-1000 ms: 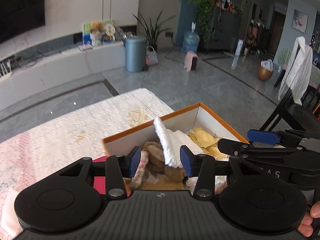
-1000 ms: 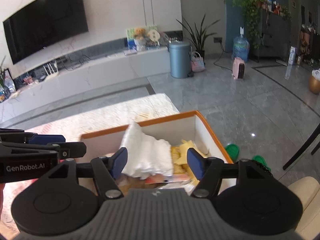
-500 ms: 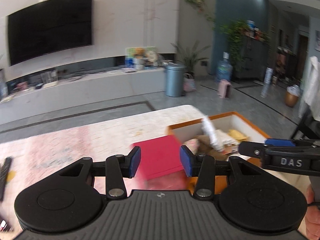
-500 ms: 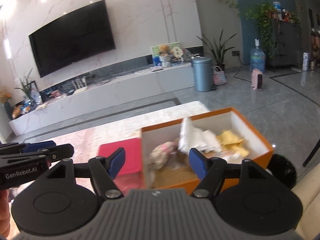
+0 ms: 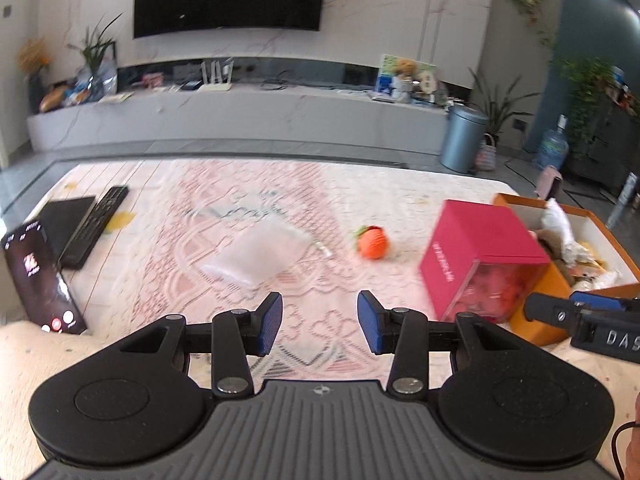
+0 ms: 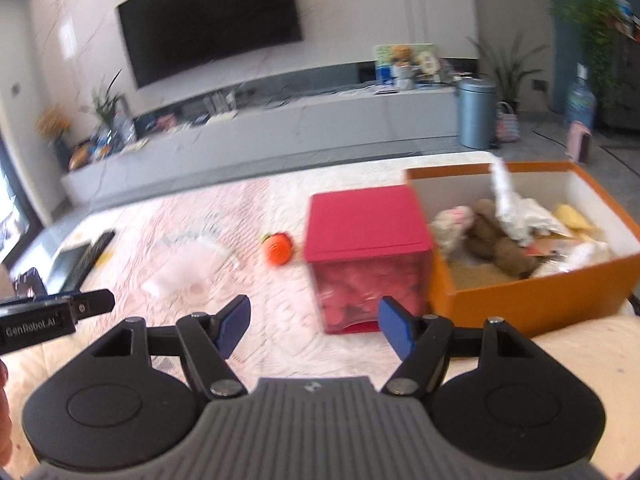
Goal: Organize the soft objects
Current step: 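Move both tools back over the clear plastic bag and orange ball, then grasp the clear plastic bag with the left tool while the right tool grasps the orange crocheted ball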
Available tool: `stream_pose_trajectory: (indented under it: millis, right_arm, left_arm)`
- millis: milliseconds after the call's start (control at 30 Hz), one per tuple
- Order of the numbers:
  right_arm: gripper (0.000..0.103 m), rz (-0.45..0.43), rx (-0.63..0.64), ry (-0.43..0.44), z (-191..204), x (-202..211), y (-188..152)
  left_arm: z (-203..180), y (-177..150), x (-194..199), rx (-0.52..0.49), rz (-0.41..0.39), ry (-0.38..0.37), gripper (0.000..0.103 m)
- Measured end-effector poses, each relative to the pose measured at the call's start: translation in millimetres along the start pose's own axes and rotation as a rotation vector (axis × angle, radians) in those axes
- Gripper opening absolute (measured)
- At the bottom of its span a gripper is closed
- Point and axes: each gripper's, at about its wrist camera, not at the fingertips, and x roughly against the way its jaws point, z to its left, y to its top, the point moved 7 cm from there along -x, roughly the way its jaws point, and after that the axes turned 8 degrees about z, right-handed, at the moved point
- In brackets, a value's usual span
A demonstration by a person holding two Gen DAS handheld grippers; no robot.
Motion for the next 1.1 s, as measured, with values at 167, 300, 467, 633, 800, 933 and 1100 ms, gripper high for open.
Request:
stream_pose_trajectory:
  millis: [167, 300, 467, 633, 800, 933, 1100]
  right_arm:
    - [0.070, 0.024, 0.078, 0.033, 24, -25, 1]
    - [0.069, 0.055, 0.121, 0.063, 42, -51, 7]
    - [0.069, 0.075, 0.208, 0.079, 71, -84, 15]
    - [0.069, 0.088, 0.278, 0.057, 88, -125, 32]
    - [0.069, 0.109, 0.316, 0.025, 92, -174, 49]
    - [0.069, 0.081, 0.339, -0.051, 87, -204, 68]
    - [0.069, 0.087, 0.350, -0.123, 79, -238, 78]
  left_arm:
    - [27, -5, -12, 0.012, 0.009, 0.008, 0.049]
    - [44, -6, -26, 0.018, 0.029, 0.016, 0.049]
    - [61, 9, -52, -0.021, 0.060, 0.045, 0.052]
    - [89, 28, -94, 0.044, 0.145, 0.036, 0.067]
    - [102, 40, -135, 0.039, 0.208, 0.064, 0.067]
    - [99, 48, -158, -0.019, 0.215, 0.077, 0.068]
    - [97, 48, -175, -0.061, 0.203, 0.059, 0.072]
